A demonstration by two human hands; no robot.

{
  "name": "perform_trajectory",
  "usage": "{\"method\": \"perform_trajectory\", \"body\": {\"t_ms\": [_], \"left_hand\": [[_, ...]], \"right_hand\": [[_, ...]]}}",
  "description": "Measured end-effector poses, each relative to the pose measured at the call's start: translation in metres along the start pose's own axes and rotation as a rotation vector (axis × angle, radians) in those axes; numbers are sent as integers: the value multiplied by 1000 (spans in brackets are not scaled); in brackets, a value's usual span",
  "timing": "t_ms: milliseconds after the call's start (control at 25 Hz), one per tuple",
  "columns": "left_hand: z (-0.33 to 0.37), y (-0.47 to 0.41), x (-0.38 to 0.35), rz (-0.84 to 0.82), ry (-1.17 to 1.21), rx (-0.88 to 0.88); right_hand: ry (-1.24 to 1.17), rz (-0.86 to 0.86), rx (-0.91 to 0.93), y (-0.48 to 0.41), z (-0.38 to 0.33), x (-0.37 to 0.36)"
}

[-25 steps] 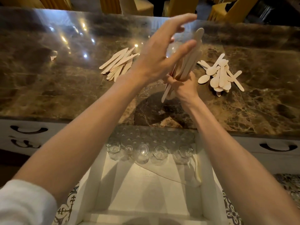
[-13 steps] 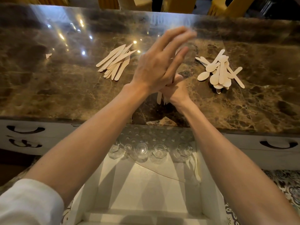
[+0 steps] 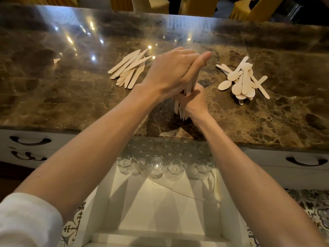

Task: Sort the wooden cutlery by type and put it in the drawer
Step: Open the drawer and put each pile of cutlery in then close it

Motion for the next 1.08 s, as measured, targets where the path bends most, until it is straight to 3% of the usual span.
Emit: {"method": "perform_trajectory", "body": {"t_ms": [160, 320, 440, 520, 560, 680, 800, 880, 1080], "left_hand": [[1, -1, 3, -28, 53, -13], [-1, -2, -2, -184, 97, 66], [-7, 1, 7, 22, 377, 223], [-24, 13, 13, 198, 433, 328], [-35, 21, 13, 207, 406, 379], [-70, 59, 7, 24, 160, 456], [-90, 105, -5, -227, -128, 372], [-94, 121, -9, -290, -223, 335], [-100, 121, -19, -420, -356, 358]], "right_hand": [[-2, -2, 10, -1, 1, 0], [13, 2, -28, -1, 2, -1], [-48, -20, -112, 2, -5, 1], [-190, -104, -246, 5, -12, 5], [-304, -162, -325, 6, -16, 7], [-501, -229, -470, 13, -28, 17], [-491, -209, -536, 31, -36, 27], [-494, -201, -622, 47, -37, 34], [-230, -219, -736, 125, -18, 60]]}}
Point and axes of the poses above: each hand's wrist, its own y-axis away from the middle knuckle, its own x-axis out of the back of the hand, z = x × y, the point moved 3 cm from there along -y, towards the middle knuckle, and after that the axes turned 12 degrees about z, right-handed, at the moved point
